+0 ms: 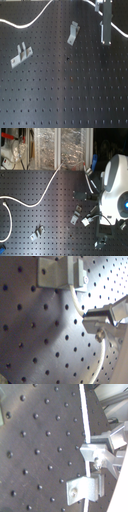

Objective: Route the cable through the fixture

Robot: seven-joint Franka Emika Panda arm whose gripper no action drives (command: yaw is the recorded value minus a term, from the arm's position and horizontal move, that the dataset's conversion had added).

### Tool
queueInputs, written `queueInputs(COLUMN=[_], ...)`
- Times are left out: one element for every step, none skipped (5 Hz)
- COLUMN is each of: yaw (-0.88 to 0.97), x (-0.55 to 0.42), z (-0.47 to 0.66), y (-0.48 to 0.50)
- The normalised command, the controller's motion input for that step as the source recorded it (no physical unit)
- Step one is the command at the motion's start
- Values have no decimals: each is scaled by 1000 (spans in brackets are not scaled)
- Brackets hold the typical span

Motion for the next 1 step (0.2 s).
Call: queueInputs(yaw=[0], x=[-177], z=[4], y=[4])
